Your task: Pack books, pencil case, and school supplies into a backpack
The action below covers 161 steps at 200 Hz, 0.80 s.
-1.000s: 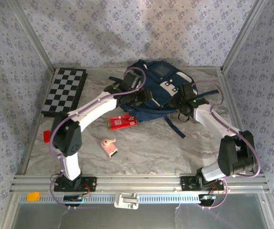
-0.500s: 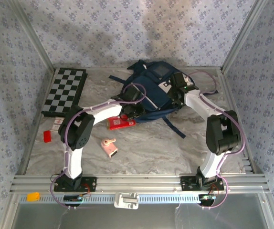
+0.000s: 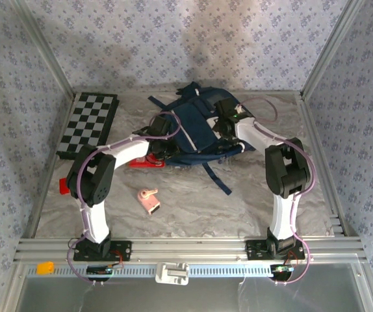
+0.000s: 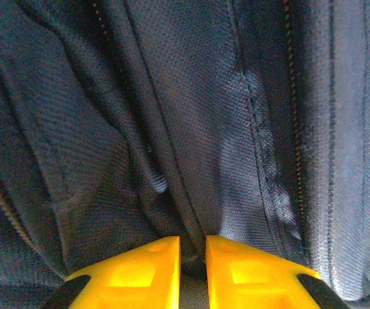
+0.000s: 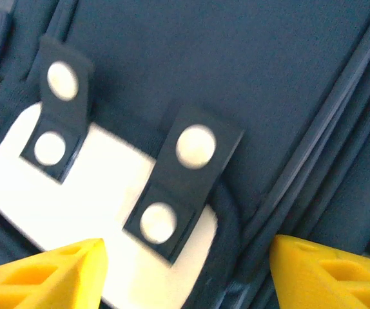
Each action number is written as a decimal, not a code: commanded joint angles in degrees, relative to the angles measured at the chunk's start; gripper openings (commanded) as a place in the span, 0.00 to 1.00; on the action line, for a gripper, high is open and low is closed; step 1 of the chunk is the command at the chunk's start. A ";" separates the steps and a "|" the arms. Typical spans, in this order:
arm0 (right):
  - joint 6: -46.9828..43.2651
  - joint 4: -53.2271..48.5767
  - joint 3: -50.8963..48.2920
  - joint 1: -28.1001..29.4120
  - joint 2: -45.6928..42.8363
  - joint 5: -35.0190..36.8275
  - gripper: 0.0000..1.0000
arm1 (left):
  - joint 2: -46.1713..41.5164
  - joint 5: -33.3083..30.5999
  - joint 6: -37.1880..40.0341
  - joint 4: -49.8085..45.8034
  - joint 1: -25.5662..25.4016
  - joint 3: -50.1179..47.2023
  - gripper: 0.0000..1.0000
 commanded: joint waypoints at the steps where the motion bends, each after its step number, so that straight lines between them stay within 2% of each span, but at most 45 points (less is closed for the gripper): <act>1: 5.47 -0.38 -0.43 1.99 0.04 0.84 0.70 | 0.02 -0.44 1.75 -5.37 -0.32 0.57 0.20; 29: 6.15 -4.12 3.60 1.74 4.17 2.04 0.65 | -0.20 -0.61 1.86 -6.42 -0.37 1.51 0.20; 67: 6.12 -3.04 3.16 1.71 4.89 3.30 0.56 | -0.54 -0.66 2.14 -7.49 -0.71 2.81 0.20; 84: 6.29 -2.71 2.06 1.19 3.42 4.83 0.47 | -0.50 -1.38 3.05 -8.89 -1.39 4.73 0.20; 118: 4.83 5.14 -3.78 -0.81 -1.38 5.05 0.21 | -0.05 -2.66 3.38 -11.03 -2.84 7.60 0.20; 146: 2.13 9.68 -5.92 -2.42 -3.09 3.14 0.05 | -0.67 -3.81 2.61 -12.80 -4.49 8.31 0.20; 161: 1.29 10.68 -7.54 -2.40 -4.87 3.92 0.02 | -1.66 -4.64 1.39 -13.21 -5.68 7.62 0.21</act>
